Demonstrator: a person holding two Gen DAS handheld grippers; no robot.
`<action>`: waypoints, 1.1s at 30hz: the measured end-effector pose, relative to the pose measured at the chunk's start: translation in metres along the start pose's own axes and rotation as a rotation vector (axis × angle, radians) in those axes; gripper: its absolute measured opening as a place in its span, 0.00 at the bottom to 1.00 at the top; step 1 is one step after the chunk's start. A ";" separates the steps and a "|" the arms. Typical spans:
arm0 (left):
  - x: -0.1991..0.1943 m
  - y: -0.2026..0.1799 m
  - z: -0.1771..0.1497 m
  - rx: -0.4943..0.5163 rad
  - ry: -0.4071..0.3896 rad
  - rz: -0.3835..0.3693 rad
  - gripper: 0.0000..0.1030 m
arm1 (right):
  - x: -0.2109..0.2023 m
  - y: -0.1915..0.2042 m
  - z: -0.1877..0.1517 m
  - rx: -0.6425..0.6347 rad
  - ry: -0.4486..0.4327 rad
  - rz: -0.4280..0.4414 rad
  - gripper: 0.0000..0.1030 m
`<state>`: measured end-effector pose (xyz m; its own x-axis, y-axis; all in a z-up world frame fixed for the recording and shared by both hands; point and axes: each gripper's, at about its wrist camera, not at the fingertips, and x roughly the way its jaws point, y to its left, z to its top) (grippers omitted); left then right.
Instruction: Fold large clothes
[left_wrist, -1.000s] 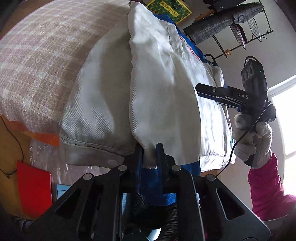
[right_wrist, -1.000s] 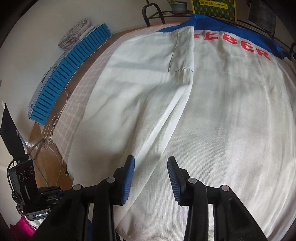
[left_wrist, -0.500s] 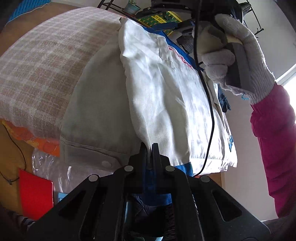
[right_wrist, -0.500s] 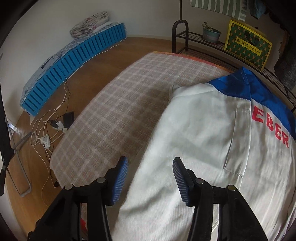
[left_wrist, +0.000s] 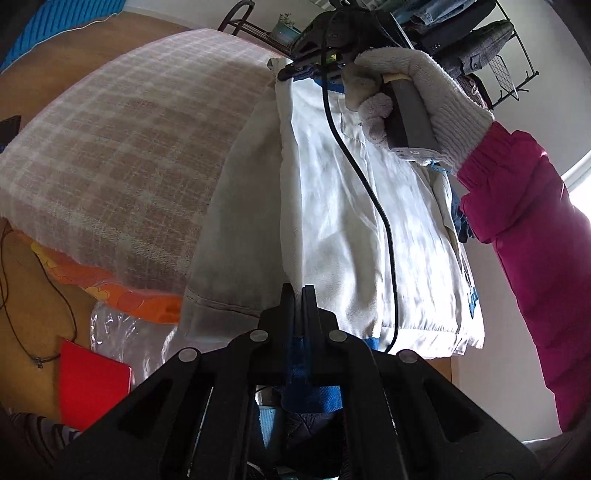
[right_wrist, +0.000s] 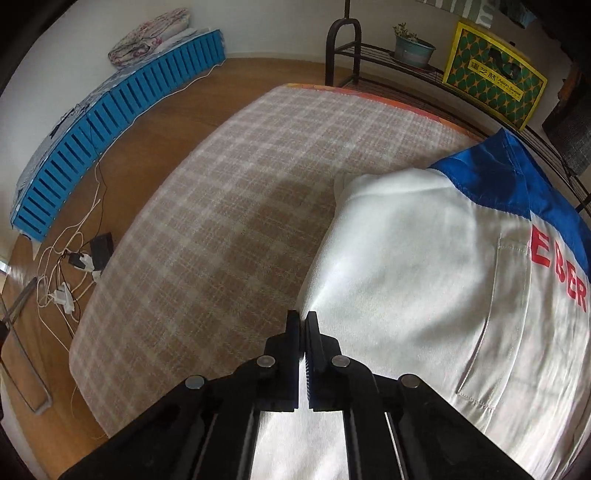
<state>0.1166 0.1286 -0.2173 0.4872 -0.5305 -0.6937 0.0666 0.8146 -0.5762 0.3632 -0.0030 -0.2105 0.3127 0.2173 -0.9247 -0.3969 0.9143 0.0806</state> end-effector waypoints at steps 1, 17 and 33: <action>-0.005 0.005 0.004 0.002 -0.016 0.021 0.01 | -0.001 0.005 0.005 0.003 -0.011 0.007 0.00; 0.009 0.058 0.018 -0.104 0.003 0.060 0.59 | -0.027 -0.070 -0.064 0.089 -0.113 0.102 0.31; 0.036 0.051 0.019 -0.095 0.055 0.019 0.22 | -0.045 -0.077 -0.107 0.056 -0.121 0.068 0.23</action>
<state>0.1542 0.1559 -0.2631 0.4390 -0.5293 -0.7260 -0.0262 0.8002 -0.5992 0.2872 -0.1196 -0.2148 0.3897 0.3162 -0.8650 -0.3730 0.9129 0.1657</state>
